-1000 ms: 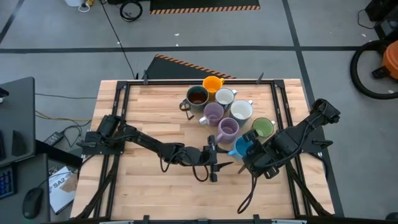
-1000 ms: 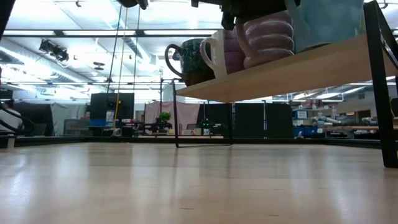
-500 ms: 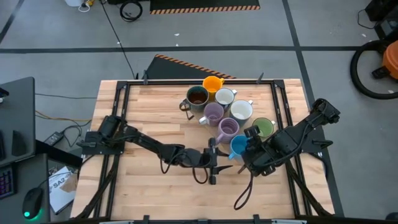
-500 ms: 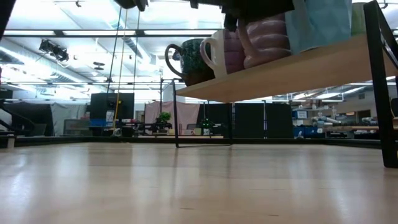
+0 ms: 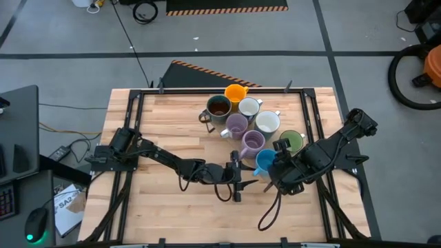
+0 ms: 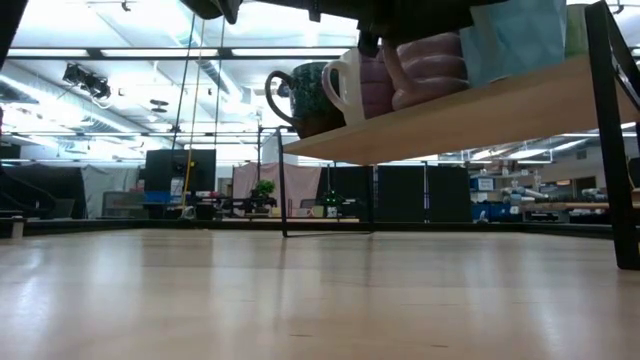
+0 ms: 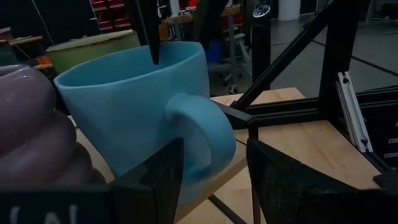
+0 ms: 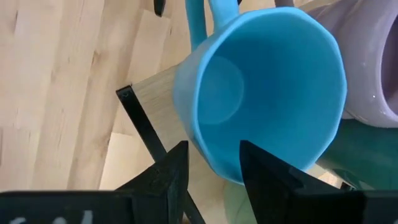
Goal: Place coffee mugs
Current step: Put the blue mug on the shelf, then return to Home Position
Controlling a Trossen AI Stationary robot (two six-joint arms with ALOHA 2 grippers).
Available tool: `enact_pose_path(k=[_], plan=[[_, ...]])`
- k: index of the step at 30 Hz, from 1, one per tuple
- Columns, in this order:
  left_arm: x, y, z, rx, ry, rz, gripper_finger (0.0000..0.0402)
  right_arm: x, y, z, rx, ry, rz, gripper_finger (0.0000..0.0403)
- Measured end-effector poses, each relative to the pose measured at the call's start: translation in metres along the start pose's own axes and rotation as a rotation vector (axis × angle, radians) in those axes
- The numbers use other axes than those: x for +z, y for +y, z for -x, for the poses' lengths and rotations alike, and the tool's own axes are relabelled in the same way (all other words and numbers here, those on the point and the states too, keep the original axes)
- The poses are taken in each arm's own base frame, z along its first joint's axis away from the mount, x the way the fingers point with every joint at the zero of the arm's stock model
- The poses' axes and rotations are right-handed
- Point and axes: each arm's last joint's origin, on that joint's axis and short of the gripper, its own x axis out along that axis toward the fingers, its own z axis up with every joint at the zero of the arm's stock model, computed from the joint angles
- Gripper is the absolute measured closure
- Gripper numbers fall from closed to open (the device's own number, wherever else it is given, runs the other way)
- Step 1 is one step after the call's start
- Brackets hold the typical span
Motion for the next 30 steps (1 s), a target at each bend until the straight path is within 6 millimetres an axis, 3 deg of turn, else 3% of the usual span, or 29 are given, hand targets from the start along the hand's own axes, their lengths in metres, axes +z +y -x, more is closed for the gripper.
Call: enact_pose_path(k=[6, 18, 25, 30], plan=[[0.002, -0.006, 0.003, 0.001, -0.016, -0.048, 0.0219, -0.002, 0.0, 0.002, 0.031, -0.001, 0.003, 0.0255], [0.01, -0.015, 0.009, 0.081, -0.045, -0.131, 0.0219, -0.026, -0.018, 0.03, 0.072, -0.104, -0.075, 0.0255], [0.037, -0.017, 0.025, 0.119, -0.093, -0.154, 0.0219, -0.049, -0.026, 0.052, 0.023, -0.224, -0.147, 0.0255], [0.052, -0.013, 0.032, 0.065, -0.117, -0.124, 0.0219, -0.069, -0.028, 0.068, 0.01, -0.413, -0.227, 0.0255]])
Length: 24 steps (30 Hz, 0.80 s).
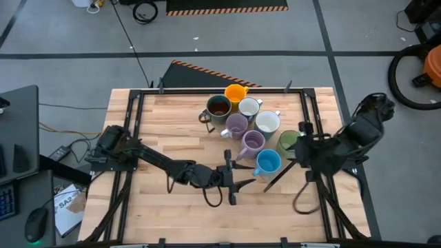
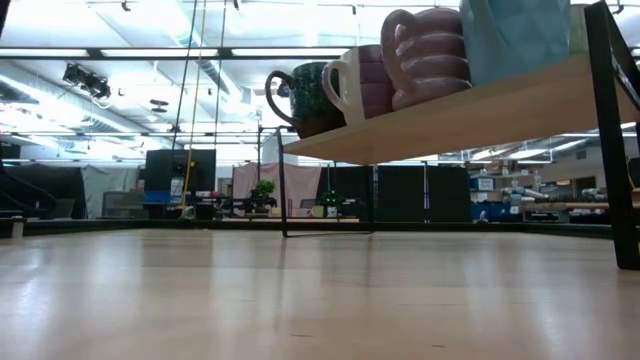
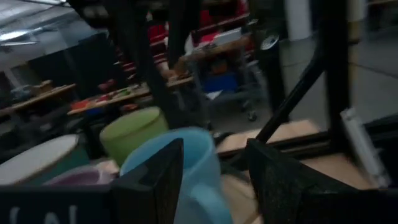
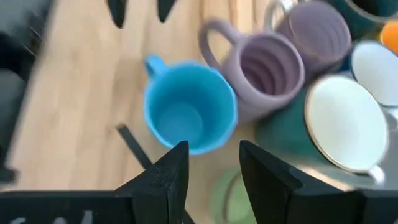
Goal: Place coffee mugs
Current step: Return to Home Position
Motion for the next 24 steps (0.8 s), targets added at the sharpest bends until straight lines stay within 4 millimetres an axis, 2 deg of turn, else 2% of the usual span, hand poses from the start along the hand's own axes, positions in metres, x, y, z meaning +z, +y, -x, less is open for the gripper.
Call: enact_pose_path(k=[5, 10, 15, 24], plan=[[0.02, 0.011, 0.009, -0.13, -0.009, 0.059, 0.0233, -0.014, 0.0, 0.01, 0.095, -0.194, -0.072, 0.0255], [0.034, 0.027, 0.017, -0.239, 0.006, 0.102, 0.0261, -0.037, 0.0, 0.01, 0.179, -0.359, -0.116, 0.0255], [0.038, 0.036, 0.024, -0.248, 0.078, 0.106, 0.0284, -0.061, -0.005, 0.007, 0.246, -0.534, -0.158, 0.0255], [0.044, 0.049, 0.039, -0.183, 0.206, 0.07, 0.0315, -0.085, -0.018, 0.014, 0.38, -0.817, -0.129, 0.0255]])
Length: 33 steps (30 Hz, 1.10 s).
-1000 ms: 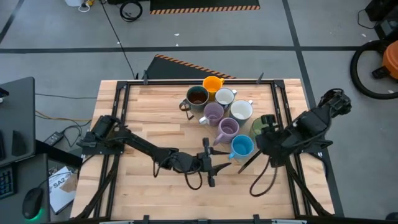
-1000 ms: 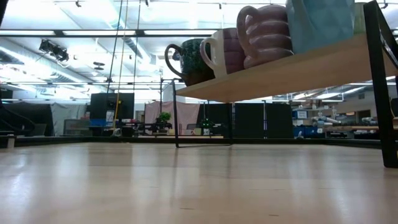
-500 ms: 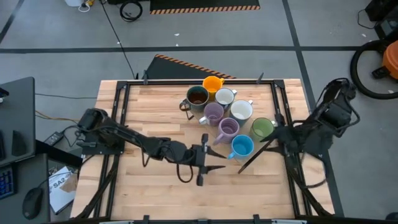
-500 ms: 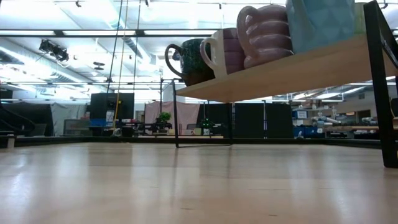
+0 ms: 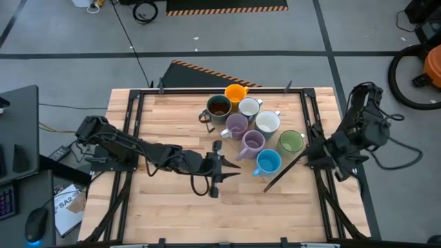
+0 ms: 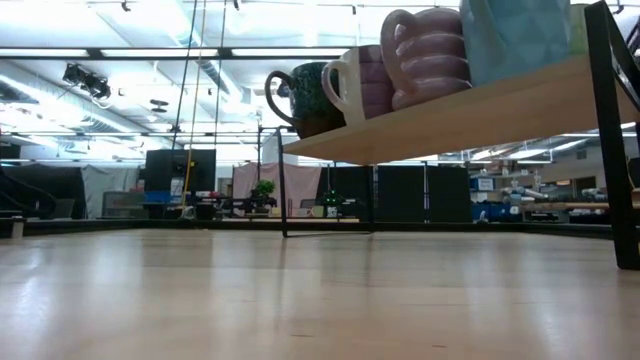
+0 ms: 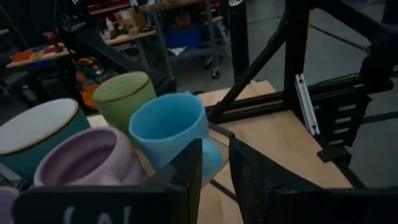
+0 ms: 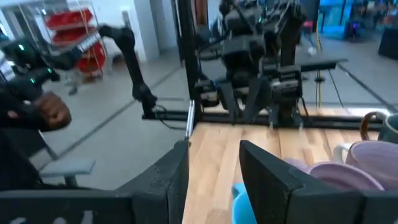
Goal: Place coffee mugs
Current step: Return to Home Position
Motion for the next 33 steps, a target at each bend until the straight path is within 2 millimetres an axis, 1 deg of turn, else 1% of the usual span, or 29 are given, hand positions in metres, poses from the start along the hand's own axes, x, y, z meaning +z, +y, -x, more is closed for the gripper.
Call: enact_pose_path(k=[3, 6, 9, 11, 13, 18, 21, 25, 29, 33], plan=[[-0.002, 0.0, 0.0, 0.0, 0.022, -0.006, 0.0329, -0.008, -0.006, 0.006, 0.013, -0.056, 0.007, 0.0255], [-0.005, -0.001, -0.001, -0.003, 0.035, 0.008, 0.0341, -0.025, -0.008, 0.007, 0.056, -0.079, 0.033, 0.0255], [-0.018, -0.002, 0.001, -0.004, 0.038, 0.007, 0.0351, -0.04, -0.008, 0.008, 0.192, -0.119, 0.063, 0.0255], [-0.026, 0.0, 0.008, -0.002, 0.012, 0.027, 0.0356, -0.049, -0.009, 0.009, 0.245, -0.161, 0.062, 0.0255], [-0.033, 0.003, 0.018, 0.007, -0.051, 0.068, 0.036, -0.057, -0.011, 0.01, 0.249, -0.211, 0.048, 0.0255], [-0.064, 0.011, 0.047, 0.018, -0.11, 0.139, 0.0363, -0.081, -0.016, 0.011, 0.255, -0.307, 0.045, 0.0255], [-0.074, 0.018, 0.069, 0.037, -0.14, 0.178, 0.0363, -0.096, -0.017, 0.01, 0.298, -0.332, 0.04, 0.0255], [-0.089, 0.026, 0.097, 0.077, -0.142, 0.204, 0.0363, -0.113, -0.019, 0.008, 0.294, -0.352, 0.058, 0.0255], [-0.094, 0.033, 0.125, 0.086, -0.187, 0.22, 0.0363, -0.117, -0.02, 0.009, 0.302, -0.37, 0.066, 0.0255], [-0.106, 0.041, 0.149, 0.1, -0.204, 0.227, 0.0363, -0.118, -0.021, 0.012, 0.349, -0.382, 0.12, 0.0255]])
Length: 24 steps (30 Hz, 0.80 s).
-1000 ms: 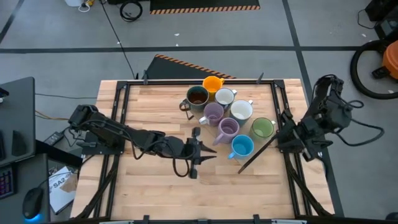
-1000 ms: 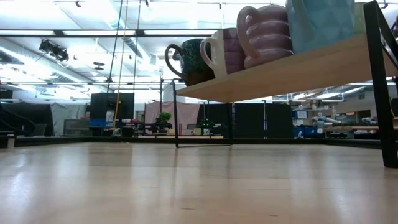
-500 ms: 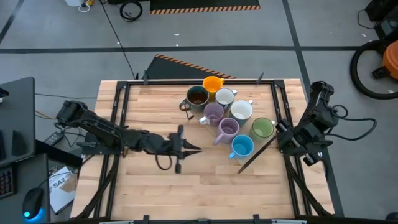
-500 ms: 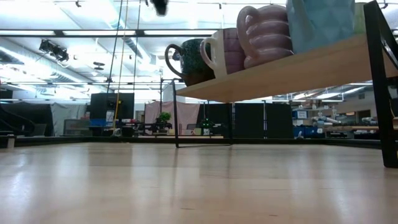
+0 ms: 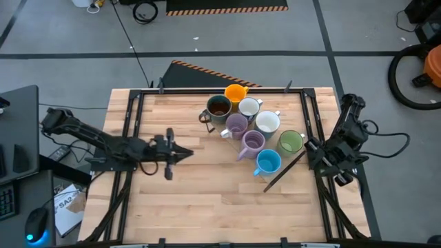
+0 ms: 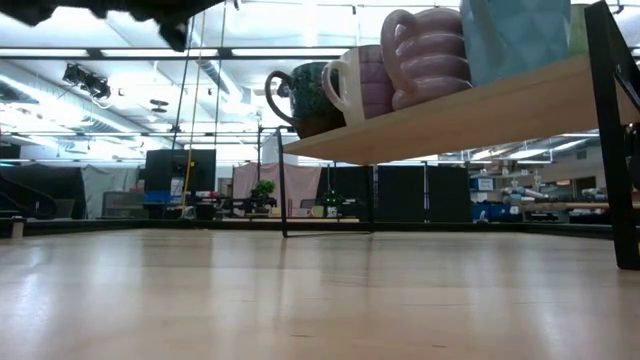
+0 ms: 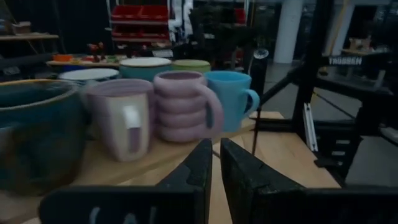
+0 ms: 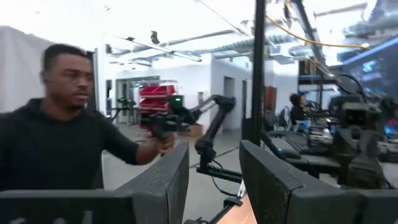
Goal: Place coffee mugs
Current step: Return to Home Position
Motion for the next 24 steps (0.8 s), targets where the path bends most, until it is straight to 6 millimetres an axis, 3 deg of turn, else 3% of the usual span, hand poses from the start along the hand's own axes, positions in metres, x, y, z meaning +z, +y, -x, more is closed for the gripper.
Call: enact_pose_path(k=[6, 15, 24], plan=[[-0.01, 0.015, 0.031, 0.037, -0.037, 0.039, 0.0363, 0.004, -0.002, 0.011, 0.077, -0.049, -0.015, 0.0255], [-0.033, 0.03, 0.061, 0.045, -0.077, 0.081, 0.0363, -0.008, -0.002, 0.016, 0.072, -0.04, -0.026, 0.0255], [-0.053, 0.036, 0.079, 0.08, -0.11, 0.133, 0.0363, -0.013, 0.007, 0.017, 0.365, -0.021, -0.055, 0.0255]])
